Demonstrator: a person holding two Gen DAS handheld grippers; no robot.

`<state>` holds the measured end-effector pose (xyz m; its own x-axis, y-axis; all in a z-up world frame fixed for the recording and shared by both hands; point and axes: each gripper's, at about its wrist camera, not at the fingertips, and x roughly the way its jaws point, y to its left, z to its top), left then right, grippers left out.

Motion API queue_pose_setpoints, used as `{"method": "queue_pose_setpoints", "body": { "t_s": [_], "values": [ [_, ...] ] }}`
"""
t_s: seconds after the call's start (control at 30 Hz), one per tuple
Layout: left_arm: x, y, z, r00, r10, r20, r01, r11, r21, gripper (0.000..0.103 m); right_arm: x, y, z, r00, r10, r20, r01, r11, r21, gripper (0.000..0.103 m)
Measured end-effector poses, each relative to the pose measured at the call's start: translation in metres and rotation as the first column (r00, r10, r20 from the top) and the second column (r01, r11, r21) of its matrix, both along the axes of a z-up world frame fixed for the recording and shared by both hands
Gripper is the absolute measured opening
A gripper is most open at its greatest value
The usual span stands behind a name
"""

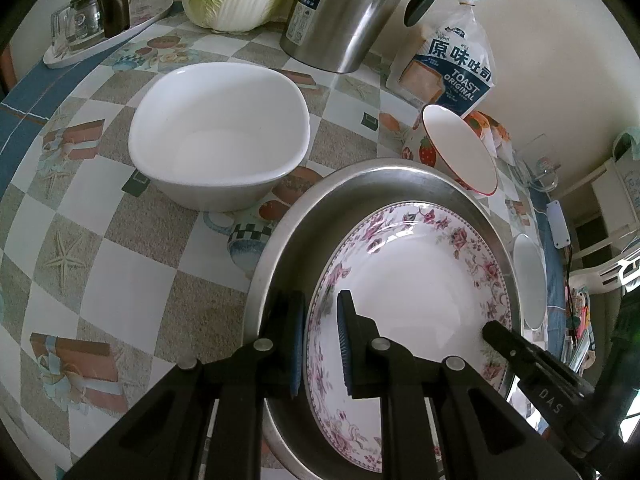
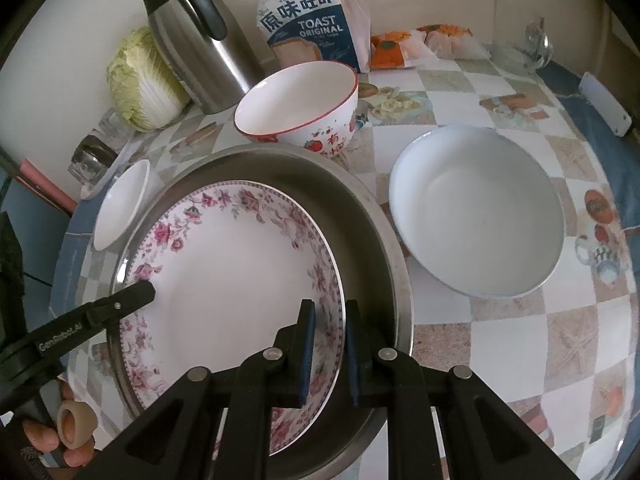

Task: Organize plates and bowls
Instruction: 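Lower the floral plate into the steel basin with the right gripper, then open the right gripper and withdraw it from the plate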

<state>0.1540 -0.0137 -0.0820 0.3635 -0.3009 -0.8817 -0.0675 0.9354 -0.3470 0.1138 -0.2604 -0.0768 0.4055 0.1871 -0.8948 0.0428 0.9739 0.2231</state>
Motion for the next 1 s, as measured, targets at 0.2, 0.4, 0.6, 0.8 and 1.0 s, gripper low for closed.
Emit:
{"method": "queue_pose_setpoints", "body": {
  "t_s": [0.2, 0.4, 0.6, 0.8, 1.0],
  "values": [
    [0.0, -0.002, 0.004, 1.0, -0.006, 0.016, 0.005, 1.0, 0.024, 0.016, -0.001, 0.001, 0.007, 1.0, 0.004, 0.023, -0.004, 1.0, -0.025, 0.017],
    [-0.001, -0.003, 0.014, 0.999, -0.015, 0.045, 0.012, 0.999, 0.05, 0.017, -0.002, 0.002, 0.018, 0.998, 0.006, 0.054, -0.003, 0.999, -0.045, 0.017],
    [-0.008, -0.009, 0.038, 0.992, -0.037, 0.122, 0.029, 0.997, 0.068, 0.034, -0.007, 0.002, 0.034, 0.995, 0.002, 0.096, 0.003, 0.998, -0.059, 0.017],
    [-0.012, -0.015, 0.05, 0.985, -0.054, 0.164, 0.036, 0.993, 0.114, 0.052, -0.009, 0.005, 0.041, 0.993, 0.011, 0.115, -0.001, 0.997, -0.082, 0.025],
    [-0.014, -0.012, 0.049, 0.984, -0.024, 0.175, -0.003, 0.988, 0.153, 0.076, -0.012, 0.007, 0.045, 0.991, 0.021, 0.135, -0.007, 0.994, -0.107, 0.055]
  ]
}}
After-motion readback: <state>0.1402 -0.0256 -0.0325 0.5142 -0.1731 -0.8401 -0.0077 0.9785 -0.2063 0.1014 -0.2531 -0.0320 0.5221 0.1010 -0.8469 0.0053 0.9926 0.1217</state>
